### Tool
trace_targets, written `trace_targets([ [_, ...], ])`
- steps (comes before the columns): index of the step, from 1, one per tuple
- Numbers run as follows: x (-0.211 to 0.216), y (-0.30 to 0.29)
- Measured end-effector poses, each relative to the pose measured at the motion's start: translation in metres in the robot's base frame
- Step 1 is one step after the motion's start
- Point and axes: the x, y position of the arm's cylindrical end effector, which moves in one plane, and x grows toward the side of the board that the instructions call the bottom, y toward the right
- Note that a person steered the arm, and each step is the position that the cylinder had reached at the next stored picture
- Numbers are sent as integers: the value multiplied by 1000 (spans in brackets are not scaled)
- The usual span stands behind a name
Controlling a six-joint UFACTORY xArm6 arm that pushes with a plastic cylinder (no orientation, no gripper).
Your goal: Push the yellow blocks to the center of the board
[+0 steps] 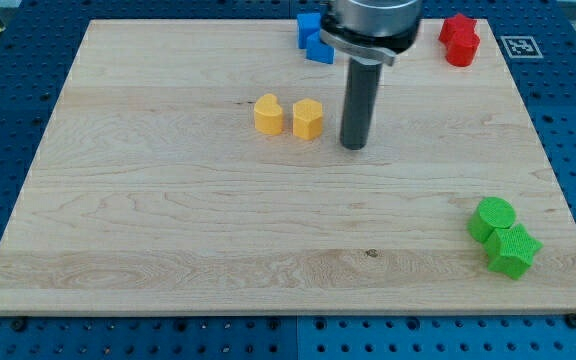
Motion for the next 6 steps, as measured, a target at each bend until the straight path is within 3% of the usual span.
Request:
trace_targets([
  [2, -31, 3],
  [6, -31, -21],
])
